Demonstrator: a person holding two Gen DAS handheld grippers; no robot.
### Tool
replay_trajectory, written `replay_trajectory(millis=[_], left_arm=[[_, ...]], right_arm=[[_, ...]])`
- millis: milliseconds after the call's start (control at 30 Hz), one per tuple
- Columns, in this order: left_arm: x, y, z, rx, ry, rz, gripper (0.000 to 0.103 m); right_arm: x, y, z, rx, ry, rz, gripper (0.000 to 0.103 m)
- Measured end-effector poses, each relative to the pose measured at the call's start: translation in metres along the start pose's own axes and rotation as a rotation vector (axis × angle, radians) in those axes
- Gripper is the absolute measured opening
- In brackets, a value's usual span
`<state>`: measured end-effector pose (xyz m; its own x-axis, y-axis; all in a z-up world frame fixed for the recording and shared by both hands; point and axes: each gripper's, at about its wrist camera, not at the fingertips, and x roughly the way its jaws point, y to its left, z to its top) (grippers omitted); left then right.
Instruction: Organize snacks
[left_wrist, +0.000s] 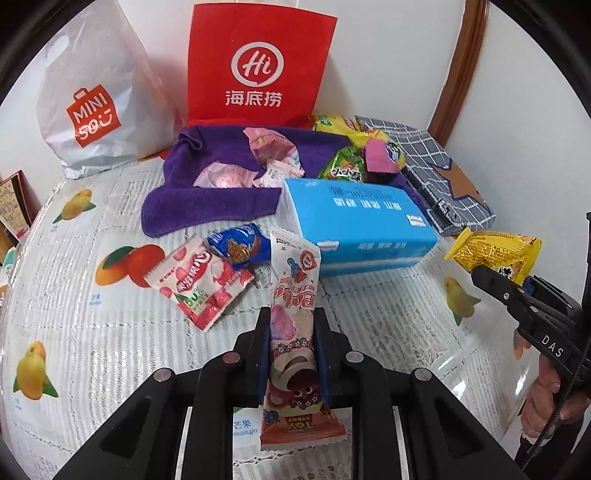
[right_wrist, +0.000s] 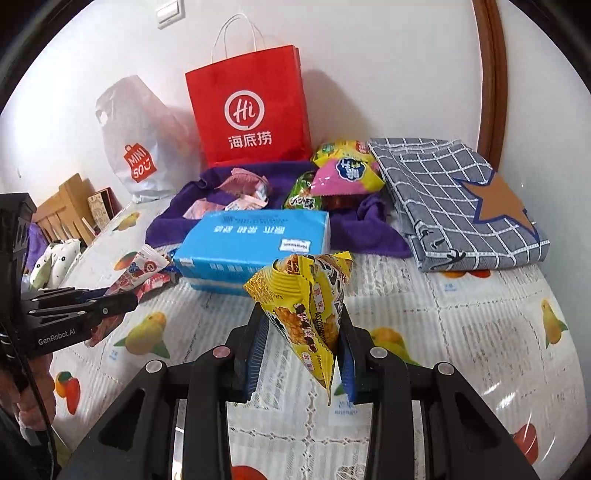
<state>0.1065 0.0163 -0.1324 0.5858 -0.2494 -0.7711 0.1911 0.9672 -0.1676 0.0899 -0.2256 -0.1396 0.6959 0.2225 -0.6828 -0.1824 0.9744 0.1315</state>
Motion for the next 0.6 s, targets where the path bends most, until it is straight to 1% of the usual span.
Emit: replay_trajectory(millis=[300,367,433,533,600], left_arm=[[-0.008,0.005,0.018,-0.008,-0.03,0.005,0.02],[-0.008,0.005,0.022,-0.006,-0.03,0.007,0.02],[-0.008,0.005,0.027,-0.005,-0.032,0.012,0.02],[-0.011,0.004,0.033,0.002,-0.046,0.015,0.02],[-0.013,0.003,0.038,0.003,-0.051,0.018,0.02]], right_arm=[[0.003,0.011,0.019,0.006,-0.011,0.0,0.035],[0.003,0.014,0.023,0.002,-0.015,-0.005,0.035],[0.005,0.015,0.029,-0.002,-0.011,-0.028,0.035],[0.007,0.014,0.037,0.005,-0.014,-0.018,0.035],[0.007,0.015,0.043,0.003,-0.02,-0.03,0.035]])
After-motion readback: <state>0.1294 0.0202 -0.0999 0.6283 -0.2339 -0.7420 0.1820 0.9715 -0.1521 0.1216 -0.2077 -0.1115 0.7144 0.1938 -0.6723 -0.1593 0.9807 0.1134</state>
